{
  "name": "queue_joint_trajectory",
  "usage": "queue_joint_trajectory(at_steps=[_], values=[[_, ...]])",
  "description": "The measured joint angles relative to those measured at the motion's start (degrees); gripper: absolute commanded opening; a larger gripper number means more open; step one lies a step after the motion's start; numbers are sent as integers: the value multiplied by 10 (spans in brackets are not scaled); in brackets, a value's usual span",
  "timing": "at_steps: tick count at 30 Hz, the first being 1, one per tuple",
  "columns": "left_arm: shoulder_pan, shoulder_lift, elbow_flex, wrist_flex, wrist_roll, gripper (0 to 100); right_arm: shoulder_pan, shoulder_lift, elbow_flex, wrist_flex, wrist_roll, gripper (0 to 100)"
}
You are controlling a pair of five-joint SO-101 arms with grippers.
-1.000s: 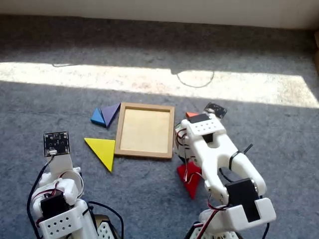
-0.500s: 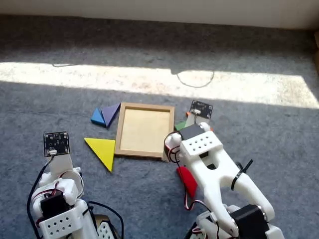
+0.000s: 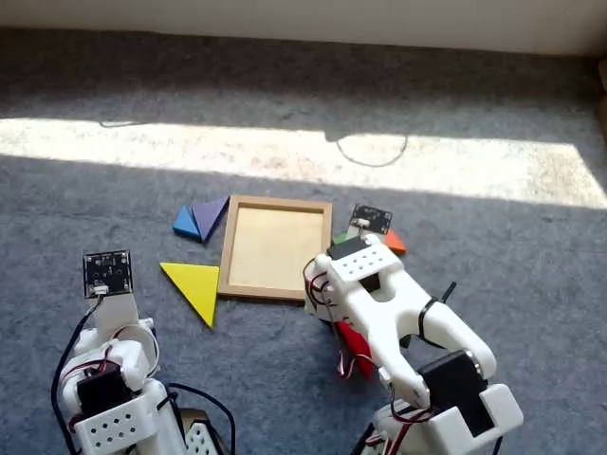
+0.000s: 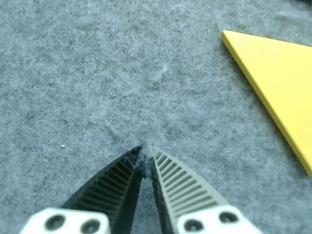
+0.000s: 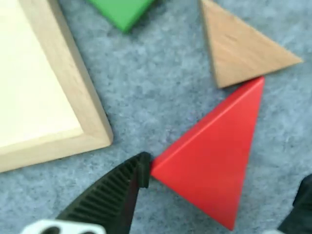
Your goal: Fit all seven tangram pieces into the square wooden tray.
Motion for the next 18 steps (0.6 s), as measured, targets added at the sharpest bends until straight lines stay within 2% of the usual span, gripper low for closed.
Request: queue_joint_trajectory(at_steps=[4, 11, 18], values=[[0, 0, 0, 0, 0, 7, 0, 0, 0, 0, 0, 413], [0, 0, 0, 0, 0, 7, 0, 1, 0, 0, 0, 250], [0, 0, 0, 0, 0, 7, 1, -1, -1, 4, 0, 233]])
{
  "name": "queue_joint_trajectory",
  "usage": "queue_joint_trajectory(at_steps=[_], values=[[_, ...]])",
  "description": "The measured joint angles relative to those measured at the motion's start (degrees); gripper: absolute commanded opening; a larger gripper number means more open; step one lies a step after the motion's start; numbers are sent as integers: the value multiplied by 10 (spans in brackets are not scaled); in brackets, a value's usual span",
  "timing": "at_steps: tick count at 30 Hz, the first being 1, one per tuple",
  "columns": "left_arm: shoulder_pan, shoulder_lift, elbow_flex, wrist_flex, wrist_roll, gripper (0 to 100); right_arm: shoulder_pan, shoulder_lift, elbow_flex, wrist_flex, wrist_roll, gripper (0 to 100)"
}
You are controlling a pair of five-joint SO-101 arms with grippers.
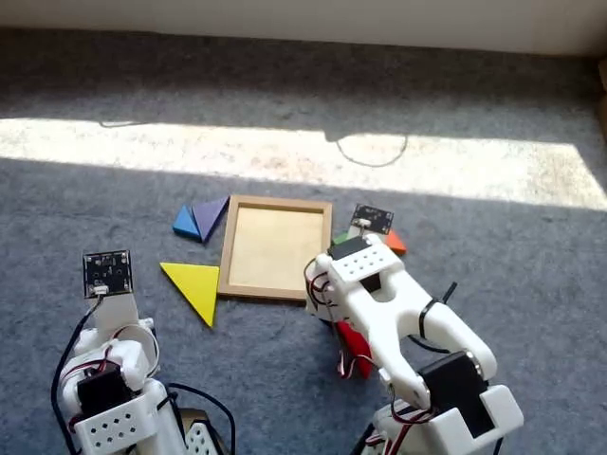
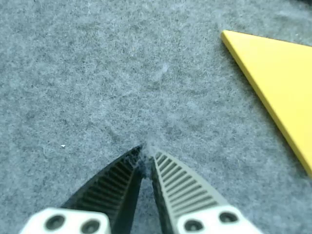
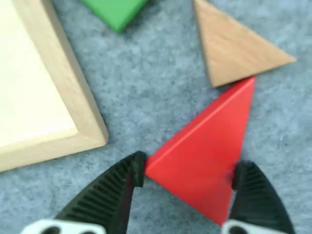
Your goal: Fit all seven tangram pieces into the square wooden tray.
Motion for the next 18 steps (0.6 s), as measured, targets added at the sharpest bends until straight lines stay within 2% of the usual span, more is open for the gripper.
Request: queue_joint_trajectory(at_steps=[8, 18], values=[[0, 0, 0, 0, 0, 7, -2, -1, -21, 65, 26, 232], [0, 0, 0, 0, 0, 7, -2, -140, -26, 93, 38, 235]])
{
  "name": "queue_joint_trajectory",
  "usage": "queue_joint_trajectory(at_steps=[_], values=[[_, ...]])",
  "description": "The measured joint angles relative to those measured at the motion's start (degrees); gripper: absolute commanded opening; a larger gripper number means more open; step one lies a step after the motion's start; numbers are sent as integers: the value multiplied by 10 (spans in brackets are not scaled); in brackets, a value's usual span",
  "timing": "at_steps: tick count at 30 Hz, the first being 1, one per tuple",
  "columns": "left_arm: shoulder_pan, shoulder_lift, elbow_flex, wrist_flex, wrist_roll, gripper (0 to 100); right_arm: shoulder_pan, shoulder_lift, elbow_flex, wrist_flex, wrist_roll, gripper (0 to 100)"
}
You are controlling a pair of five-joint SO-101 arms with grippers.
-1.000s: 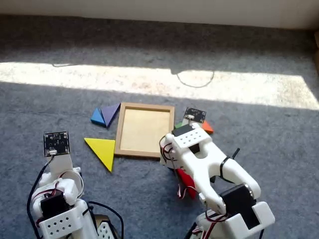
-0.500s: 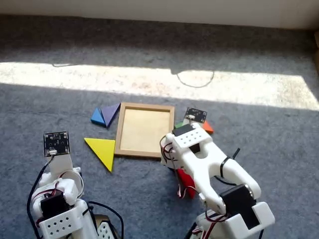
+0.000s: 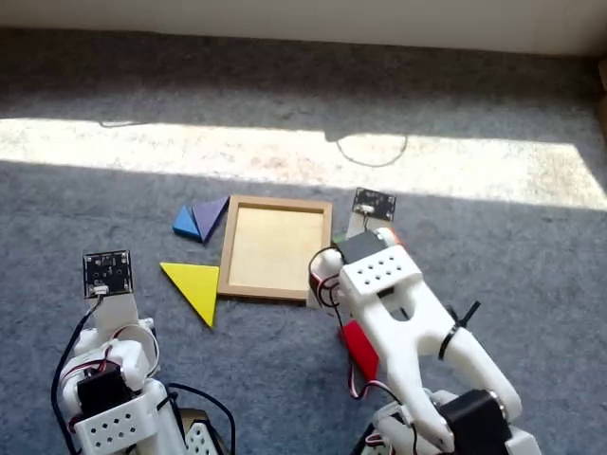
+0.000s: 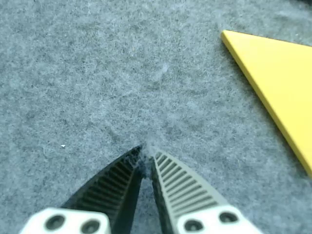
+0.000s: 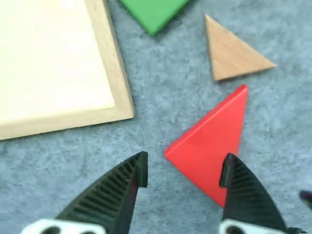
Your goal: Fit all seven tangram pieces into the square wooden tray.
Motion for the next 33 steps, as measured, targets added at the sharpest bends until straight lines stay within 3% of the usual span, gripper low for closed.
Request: queue_joint_trajectory(at_steps=[5, 12, 22, 33], values=[[0, 0, 0, 0, 0, 7, 0, -26, 0, 0, 0, 246], [0, 0, 0, 0, 0, 7, 0, 11, 34, -35, 0, 410], [0, 0, 0, 0, 0, 7, -1, 67, 86, -140, 0, 410], [0, 0, 0, 0, 0, 7, 0, 107, 77, -144, 0, 410]])
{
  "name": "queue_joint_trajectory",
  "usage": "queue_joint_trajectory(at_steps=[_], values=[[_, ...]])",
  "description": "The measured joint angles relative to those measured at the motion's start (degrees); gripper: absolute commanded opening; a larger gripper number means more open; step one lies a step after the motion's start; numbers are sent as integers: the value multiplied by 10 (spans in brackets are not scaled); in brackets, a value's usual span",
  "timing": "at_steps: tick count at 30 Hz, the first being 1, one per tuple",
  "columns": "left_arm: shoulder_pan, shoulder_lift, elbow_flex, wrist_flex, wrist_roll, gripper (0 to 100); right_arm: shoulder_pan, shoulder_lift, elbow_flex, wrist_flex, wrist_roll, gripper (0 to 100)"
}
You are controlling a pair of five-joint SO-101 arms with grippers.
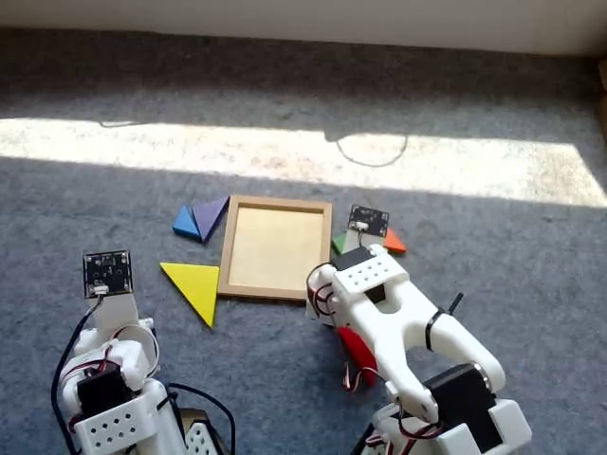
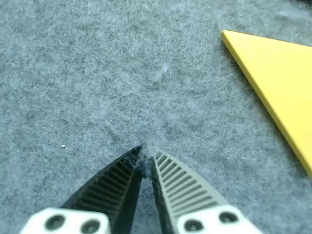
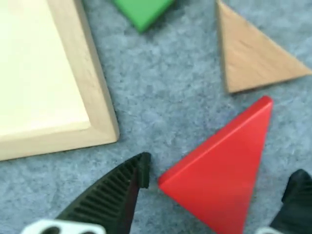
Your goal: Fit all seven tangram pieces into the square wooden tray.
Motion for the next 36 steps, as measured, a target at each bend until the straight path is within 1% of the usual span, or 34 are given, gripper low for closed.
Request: queue_joint_trajectory(at_steps=[4, 11, 26, 28, 33, 36], values=[[0, 0, 0, 0, 0, 7, 0, 3, 0, 3, 0, 410], [0, 0, 0, 0, 0, 7, 1, 3, -2, 42, 0, 410], [0, 0, 0, 0, 0, 7, 1, 4, -2, 44, 0, 410], [0, 0, 0, 0, 0, 7, 1, 6, -2, 44, 0, 390], [0, 0, 0, 0, 0, 7, 1, 8, -2, 44, 0, 253], [0, 0, 0, 0, 0, 7, 1, 8, -2, 44, 0, 234]])
